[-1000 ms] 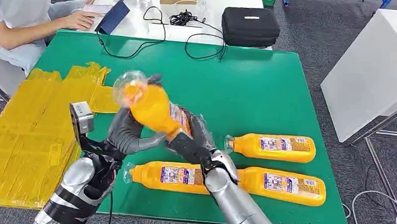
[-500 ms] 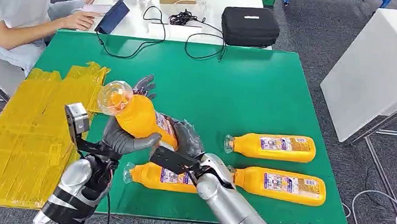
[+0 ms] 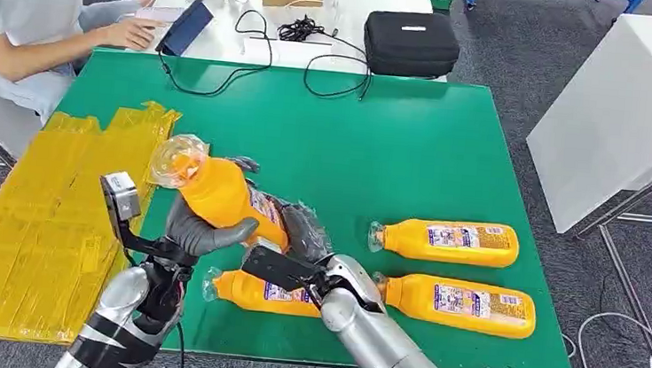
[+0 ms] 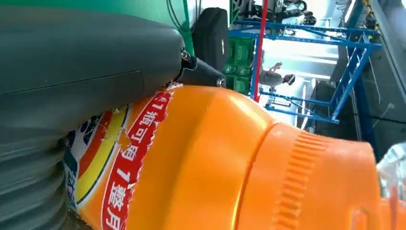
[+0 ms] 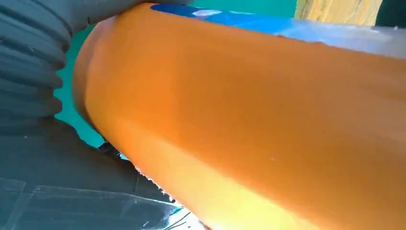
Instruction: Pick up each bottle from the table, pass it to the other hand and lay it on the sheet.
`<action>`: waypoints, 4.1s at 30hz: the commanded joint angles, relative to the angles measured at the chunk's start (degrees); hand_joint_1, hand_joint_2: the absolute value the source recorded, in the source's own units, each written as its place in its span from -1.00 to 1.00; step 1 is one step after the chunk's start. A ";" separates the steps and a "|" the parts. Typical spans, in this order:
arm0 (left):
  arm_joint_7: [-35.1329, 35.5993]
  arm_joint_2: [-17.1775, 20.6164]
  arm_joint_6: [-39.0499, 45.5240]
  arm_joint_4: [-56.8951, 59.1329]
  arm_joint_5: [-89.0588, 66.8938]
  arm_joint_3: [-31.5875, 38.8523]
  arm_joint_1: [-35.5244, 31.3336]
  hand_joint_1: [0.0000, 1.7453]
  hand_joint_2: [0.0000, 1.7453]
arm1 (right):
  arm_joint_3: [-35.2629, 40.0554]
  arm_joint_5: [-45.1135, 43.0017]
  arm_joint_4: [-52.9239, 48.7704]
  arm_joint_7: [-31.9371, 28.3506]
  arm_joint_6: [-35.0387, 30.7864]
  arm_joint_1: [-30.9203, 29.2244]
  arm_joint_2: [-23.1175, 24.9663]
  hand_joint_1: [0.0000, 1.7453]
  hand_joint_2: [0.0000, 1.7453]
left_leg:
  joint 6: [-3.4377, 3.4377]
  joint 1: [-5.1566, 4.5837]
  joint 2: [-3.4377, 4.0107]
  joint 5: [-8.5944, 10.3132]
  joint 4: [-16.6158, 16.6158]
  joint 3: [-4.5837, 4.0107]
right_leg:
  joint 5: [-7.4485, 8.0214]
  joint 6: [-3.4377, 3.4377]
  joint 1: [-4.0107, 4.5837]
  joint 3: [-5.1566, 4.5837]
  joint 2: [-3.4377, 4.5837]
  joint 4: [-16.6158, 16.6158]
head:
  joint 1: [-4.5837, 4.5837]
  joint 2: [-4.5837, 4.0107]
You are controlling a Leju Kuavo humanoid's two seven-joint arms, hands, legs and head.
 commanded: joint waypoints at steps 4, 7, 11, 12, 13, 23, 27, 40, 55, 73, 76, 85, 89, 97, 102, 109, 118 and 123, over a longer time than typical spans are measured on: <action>0.94 -1.73 1.08 4.61 0.92 -0.06 -3.88 1.00 1.00 | 7.53 1.05 1.53 -1.33 -0.64 -0.05 -0.55 1.00 1.00 | -0.05 0.06 -0.08 -0.03 -0.01 0.11 | -0.04 -0.06 0.07 0.15 -0.12 -0.03 | 0.02 0.00; 0.94 -1.73 1.08 4.61 0.92 -0.06 -3.88 1.00 1.00 | 7.53 1.05 1.53 -1.33 -0.64 -0.05 -0.55 1.00 1.00 | -0.05 0.06 -0.08 -0.04 -0.01 0.14 | -0.06 -0.06 0.07 0.18 -0.12 -0.03 | 0.00 0.00; 0.93 -1.74 1.53 4.36 1.34 0.27 -3.69 1.00 1.00 | 6.88 1.23 0.50 -1.24 -2.53 0.35 -0.83 1.00 1.00 | -0.06 0.06 -0.09 -0.07 -0.02 0.21 | -0.10 -0.08 0.07 0.25 -0.15 -0.02 | 0.00 0.00; 0.93 -1.74 2.12 4.19 1.65 0.76 -3.56 1.00 1.00 | 6.07 0.62 -0.18 -1.50 -3.14 0.67 -1.07 1.00 1.00 | -0.05 0.05 -0.09 -0.04 -0.02 0.16 | -0.07 -0.06 0.06 0.19 -0.14 -0.03 | 0.00 0.00; 0.89 -1.55 2.87 3.83 2.05 1.35 -3.36 1.00 1.00 | 4.34 -0.51 -2.24 -2.07 -4.63 1.52 -1.79 1.00 1.00 | -0.04 0.05 -0.09 -0.03 -0.02 0.12 | -0.05 -0.05 0.06 0.16 -0.13 -0.04 | 0.00 0.00; -7.43 3.59 31.64 0.51 -34.64 6.21 -3.11 1.00 1.00 | -10.84 -12.47 -39.41 -3.82 -2.54 16.36 -11.26 -1.00 1.00 | -0.06 0.04 -0.19 -0.10 0.05 0.10 | -0.15 -0.08 0.05 0.18 -0.24 0.06 | 0.04 0.00; -5.07 4.44 32.36 0.22 -41.76 7.44 -3.47 1.00 1.00 | -12.66 -12.99 -44.01 -4.19 -1.38 18.62 -12.08 -1.00 1.00 | -0.04 0.00 -0.27 -0.04 0.03 -0.01 | -0.13 -0.06 0.02 0.06 -0.30 0.04 | 0.02 0.00; 14.83 11.06 44.93 13.69 -100.05 9.97 -11.81 1.00 1.00 | -14.68 -13.73 -48.05 -5.59 1.09 20.91 -12.36 -1.00 1.00 | -0.09 0.05 -0.01 -0.04 -0.01 0.10 | -0.05 -0.11 0.06 0.08 -0.07 0.00 | 0.00 0.00; 21.04 14.18 34.06 47.48 -107.31 5.95 -28.71 1.00 1.00 | -12.26 -11.89 -45.82 -4.34 3.46 19.39 -12.24 -1.00 1.00 | -0.10 0.09 0.07 -0.08 0.01 0.24 | -0.10 -0.11 0.10 0.22 -0.02 0.06 | 0.00 0.00; 18.40 10.18 26.58 58.08 -100.16 10.11 -28.56 -1.00 1.00 | -6.42 0.22 -35.70 4.48 5.61 14.52 -14.83 -1.00 1.00 | -0.08 0.10 0.13 -0.09 0.00 0.21 | -0.08 -0.09 0.11 0.22 0.03 0.01 | 0.00 0.00; 17.99 9.22 24.90 58.50 -98.82 10.47 -28.05 -1.00 1.00 | -4.01 6.40 -32.40 7.51 4.38 12.70 -15.25 -1.00 1.00 | -0.05 0.07 0.16 -0.05 -0.03 0.18 | -0.04 -0.07 0.08 0.19 0.04 -0.02 | 0.02 0.00; 15.44 7.70 26.07 56.05 -92.90 12.06 -26.33 -1.00 1.00 | 0.38 17.21 -24.66 14.24 4.36 8.73 -16.04 -1.00 1.00 | -0.06 0.04 0.13 -0.03 -0.05 0.12 | -0.04 -0.07 0.04 0.12 0.06 -0.01 | 0.02 0.00; 11.71 6.32 30.53 51.20 -87.16 14.12 -25.71 -1.00 1.00 | 1.46 17.61 -21.61 14.55 5.83 7.63 -16.22 -1.00 1.00 | -0.04 0.03 0.08 0.01 -0.03 -0.01 | -0.01 -0.05 0.03 0.01 0.02 0.00 | 0.02 0.00; 6.11 4.33 26.30 36.02 -71.37 16.23 -22.47 -1.00 1.00 | 2.66 18.58 -18.72 15.82 6.68 7.30 -16.62 -1.00 1.00 | -0.03 0.04 0.05 0.00 0.00 -0.06 | 0.00 -0.04 0.04 -0.02 0.01 0.00 | 0.02 0.00; 6.23 4.50 26.22 36.22 -71.12 16.17 -22.35 -1.00 1.00 | 2.69 18.58 -18.93 15.82 6.71 7.29 -16.64 -1.00 1.00 | -0.06 0.04 0.17 -0.06 0.00 0.06 | -0.04 -0.07 0.04 0.07 0.09 0.04 | 0.00 0.00; 0.77 3.84 22.57 19.12 -54.17 17.04 -16.86 -1.00 1.00 | 6.25 20.15 -15.66 17.49 8.70 6.16 -18.50 -1.00 1.00 | -0.05 0.06 0.13 -0.06 0.03 0.04 | -0.05 -0.06 0.07 0.05 0.05 0.03 | 0.00 0.00; -0.80 3.75 19.34 6.60 -46.02 11.92 -12.28 -1.00 1.00 | 8.18 19.92 -7.76 18.44 10.31 4.03 -16.18 -1.00 1.00 | -0.03 0.01 0.00 0.00 -0.01 -0.05 | 0.00 -0.04 0.01 -0.03 -0.01 0.00 | 0.02 0.00; -0.85 3.63 19.47 6.45 -45.79 11.38 -12.29 -1.00 1.00 | 8.54 19.86 -6.83 18.44 10.42 3.67 -15.86 -1.00 1.00 | -0.06 0.03 0.06 -0.02 -0.03 0.08 | -0.04 -0.06 0.04 0.08 -0.03 0.00 | 0.00 0.00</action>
